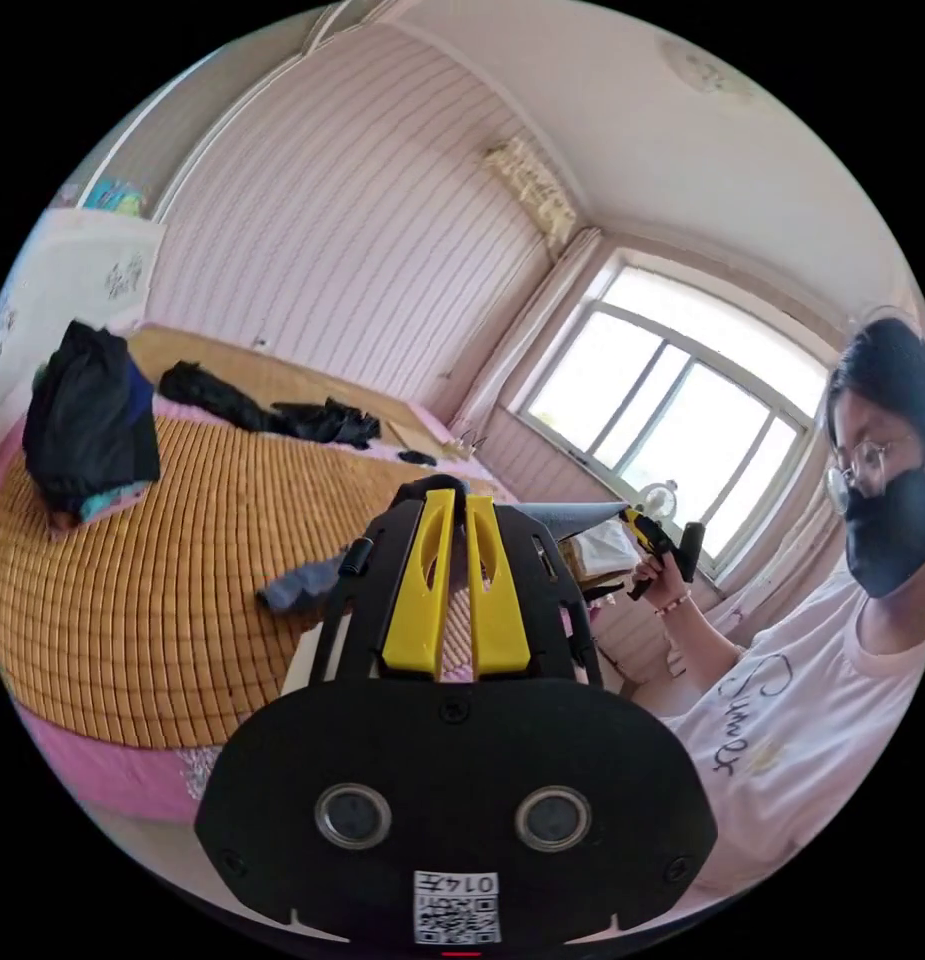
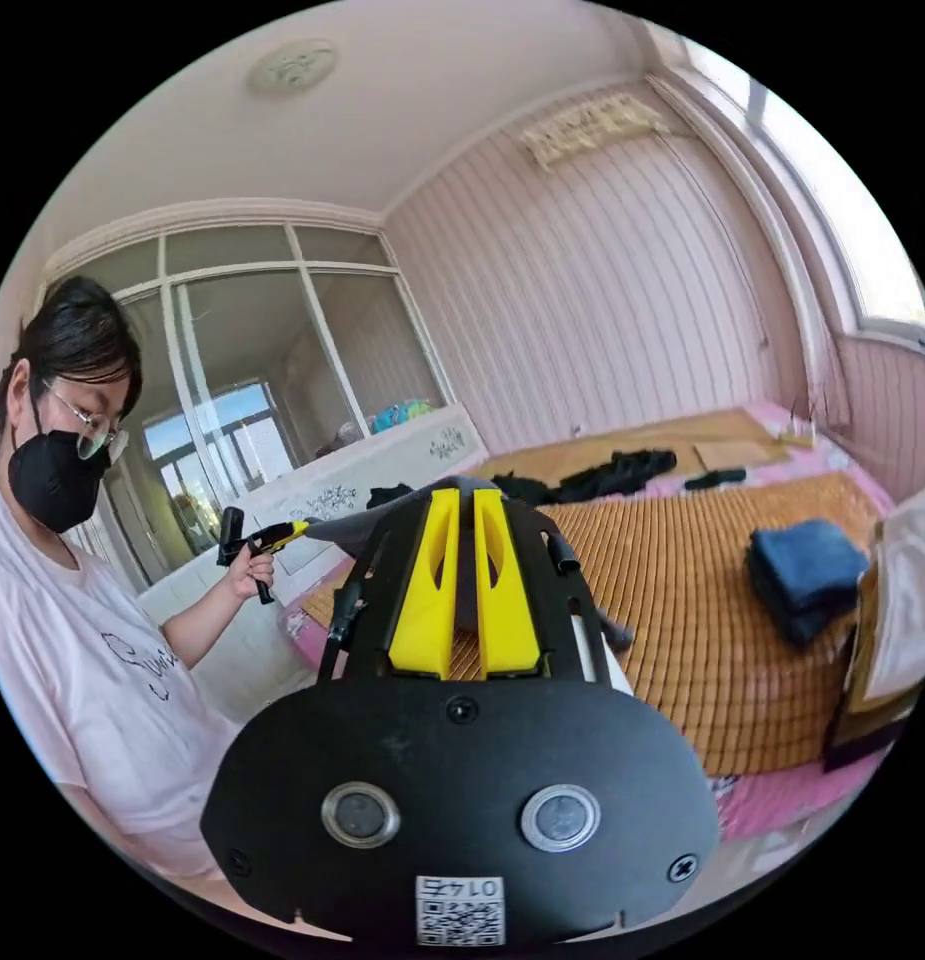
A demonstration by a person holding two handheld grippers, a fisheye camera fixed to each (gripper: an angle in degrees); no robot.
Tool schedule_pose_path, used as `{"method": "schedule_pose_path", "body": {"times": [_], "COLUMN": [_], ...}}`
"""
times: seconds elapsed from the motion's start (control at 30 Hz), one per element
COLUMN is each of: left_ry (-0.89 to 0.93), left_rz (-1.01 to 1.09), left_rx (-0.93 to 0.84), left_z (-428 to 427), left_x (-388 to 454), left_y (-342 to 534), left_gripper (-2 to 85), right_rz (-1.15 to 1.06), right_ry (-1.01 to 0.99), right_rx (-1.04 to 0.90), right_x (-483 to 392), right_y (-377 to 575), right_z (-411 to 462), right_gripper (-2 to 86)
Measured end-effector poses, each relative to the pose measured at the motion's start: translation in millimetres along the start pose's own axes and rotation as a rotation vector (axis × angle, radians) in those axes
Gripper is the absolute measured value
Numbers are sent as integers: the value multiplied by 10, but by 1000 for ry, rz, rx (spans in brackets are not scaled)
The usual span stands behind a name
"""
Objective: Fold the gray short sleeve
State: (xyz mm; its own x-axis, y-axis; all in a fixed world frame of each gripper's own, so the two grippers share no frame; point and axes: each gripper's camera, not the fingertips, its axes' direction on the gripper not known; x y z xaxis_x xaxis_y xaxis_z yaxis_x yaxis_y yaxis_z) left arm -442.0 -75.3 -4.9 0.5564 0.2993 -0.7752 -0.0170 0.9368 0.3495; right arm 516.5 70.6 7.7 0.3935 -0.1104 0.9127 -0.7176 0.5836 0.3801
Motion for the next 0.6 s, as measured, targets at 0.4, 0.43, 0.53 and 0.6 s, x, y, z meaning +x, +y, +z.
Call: {"method": "schedule_pose_path", "body": {"times": [0.4,0.43,0.53,0.6], "left_ry": [25,18,-78,-222], "left_rz": [277,259,148,32], "left_rx": [252,245,155,35], "left_z": [-1219,-1197,-868,-383], "left_x": [1189,1145,773,312], "left_y": [-898,-918,-1001,-1006], "left_gripper": [-8,-8,-8,-8], "right_rz": [-308,-285,-209,-176], "right_ry": [-55,-56,-66,-23], "right_rx": [166,100,-83,-208], "right_x": [-1369,-1273,-878,-625], "right_y": [-1377,-1425,-1359,-1205], "right_z": [-958,-741,57,650], "right_gripper": [13,12,9,7]}}
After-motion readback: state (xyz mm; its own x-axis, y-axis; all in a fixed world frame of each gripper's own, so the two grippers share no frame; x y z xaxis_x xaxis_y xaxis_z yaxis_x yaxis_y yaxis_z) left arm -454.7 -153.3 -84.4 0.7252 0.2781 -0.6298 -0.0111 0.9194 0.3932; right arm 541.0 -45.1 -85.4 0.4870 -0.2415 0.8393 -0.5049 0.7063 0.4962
